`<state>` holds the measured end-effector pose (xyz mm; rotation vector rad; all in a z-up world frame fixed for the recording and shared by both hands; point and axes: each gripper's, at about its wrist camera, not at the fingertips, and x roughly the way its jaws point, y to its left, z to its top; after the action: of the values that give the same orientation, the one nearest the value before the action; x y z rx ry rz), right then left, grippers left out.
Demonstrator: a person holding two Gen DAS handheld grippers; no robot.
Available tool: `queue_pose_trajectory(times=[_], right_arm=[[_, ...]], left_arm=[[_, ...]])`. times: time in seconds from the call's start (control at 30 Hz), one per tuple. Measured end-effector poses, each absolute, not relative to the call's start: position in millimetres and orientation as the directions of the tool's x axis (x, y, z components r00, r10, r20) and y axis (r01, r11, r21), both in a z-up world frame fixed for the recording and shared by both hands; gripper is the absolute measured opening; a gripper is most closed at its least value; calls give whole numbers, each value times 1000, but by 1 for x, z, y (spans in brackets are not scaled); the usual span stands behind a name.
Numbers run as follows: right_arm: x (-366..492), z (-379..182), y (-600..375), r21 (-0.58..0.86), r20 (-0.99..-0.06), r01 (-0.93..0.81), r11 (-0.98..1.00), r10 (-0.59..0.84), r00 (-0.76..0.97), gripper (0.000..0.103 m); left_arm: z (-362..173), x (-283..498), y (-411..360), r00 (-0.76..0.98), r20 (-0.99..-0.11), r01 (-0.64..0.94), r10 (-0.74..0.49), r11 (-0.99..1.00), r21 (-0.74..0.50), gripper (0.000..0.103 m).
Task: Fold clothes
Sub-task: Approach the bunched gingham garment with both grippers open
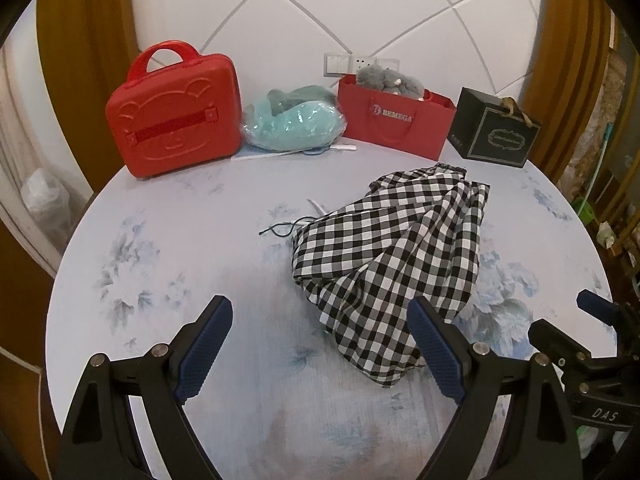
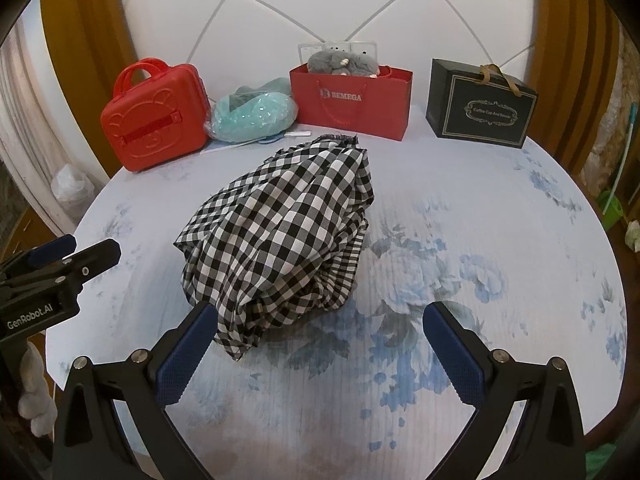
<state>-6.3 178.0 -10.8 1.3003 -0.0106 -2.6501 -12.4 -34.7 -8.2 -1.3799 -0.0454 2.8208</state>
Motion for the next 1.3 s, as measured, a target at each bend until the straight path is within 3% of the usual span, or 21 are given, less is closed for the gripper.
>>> queue_pose_trajectory(times=[1.3], right_arm=[[-8, -14, 177, 90, -793, 168, -982, -172, -584, 103]], left_arm=[[-17, -17, -37, -577, -816, 2, 27, -999, -35, 90]])
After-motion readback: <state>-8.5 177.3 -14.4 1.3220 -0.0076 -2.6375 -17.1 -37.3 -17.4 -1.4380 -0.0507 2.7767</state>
